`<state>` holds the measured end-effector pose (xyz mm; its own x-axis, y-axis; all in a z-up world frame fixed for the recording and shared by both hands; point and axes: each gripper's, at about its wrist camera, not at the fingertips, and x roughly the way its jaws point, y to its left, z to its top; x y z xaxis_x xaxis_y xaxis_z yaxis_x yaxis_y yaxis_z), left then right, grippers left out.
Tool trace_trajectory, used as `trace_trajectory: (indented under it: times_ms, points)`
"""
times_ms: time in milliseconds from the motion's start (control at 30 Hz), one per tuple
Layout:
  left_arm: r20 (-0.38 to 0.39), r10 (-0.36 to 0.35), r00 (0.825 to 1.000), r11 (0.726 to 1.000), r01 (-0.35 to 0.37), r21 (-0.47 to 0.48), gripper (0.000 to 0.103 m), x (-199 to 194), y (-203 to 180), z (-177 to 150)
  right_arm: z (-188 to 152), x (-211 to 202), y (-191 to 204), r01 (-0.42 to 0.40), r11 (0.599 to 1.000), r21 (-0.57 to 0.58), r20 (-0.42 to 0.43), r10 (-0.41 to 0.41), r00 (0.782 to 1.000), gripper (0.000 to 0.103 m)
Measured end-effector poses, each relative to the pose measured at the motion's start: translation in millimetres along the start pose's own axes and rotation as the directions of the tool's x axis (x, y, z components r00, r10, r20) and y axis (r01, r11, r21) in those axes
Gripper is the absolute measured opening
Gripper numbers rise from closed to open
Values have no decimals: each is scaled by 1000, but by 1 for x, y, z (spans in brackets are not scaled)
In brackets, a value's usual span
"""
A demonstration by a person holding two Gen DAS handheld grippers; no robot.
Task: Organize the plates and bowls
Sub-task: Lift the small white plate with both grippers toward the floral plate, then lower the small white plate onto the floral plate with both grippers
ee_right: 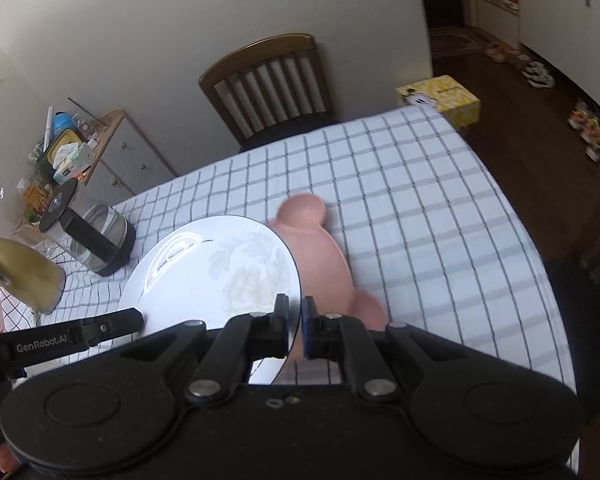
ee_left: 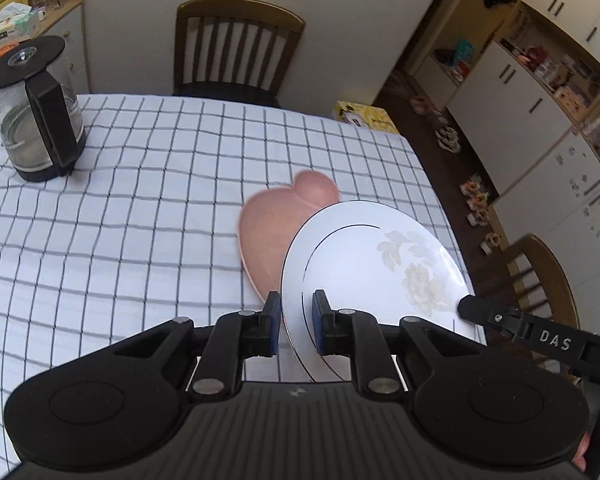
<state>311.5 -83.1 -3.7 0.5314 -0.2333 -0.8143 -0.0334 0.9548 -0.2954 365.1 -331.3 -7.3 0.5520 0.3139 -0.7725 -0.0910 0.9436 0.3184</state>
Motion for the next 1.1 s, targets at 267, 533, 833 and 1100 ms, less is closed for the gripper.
trace_trajectory:
  times_ms: [267,533,833,1100]
  points:
    - [-29,-58,998,993,60,97,15,-24,-24,-72,-83,-46,-23,58,994,93,14,-59,998,8]
    - [-102,-86,991,977,104,184,15,-16,-40,-138,-157,-75,-47,120,978,168,15,-124,992,8]
    - [-197,-68,978,961,118,250,15,22,-45,-187,-224,-71,-78,173,949,264,-31,-171,985,8]
    - [-237,-42,971,957,107,269,15,44,-47,-203,-250,-59,-94,180,940,289,-70,-166,984,8]
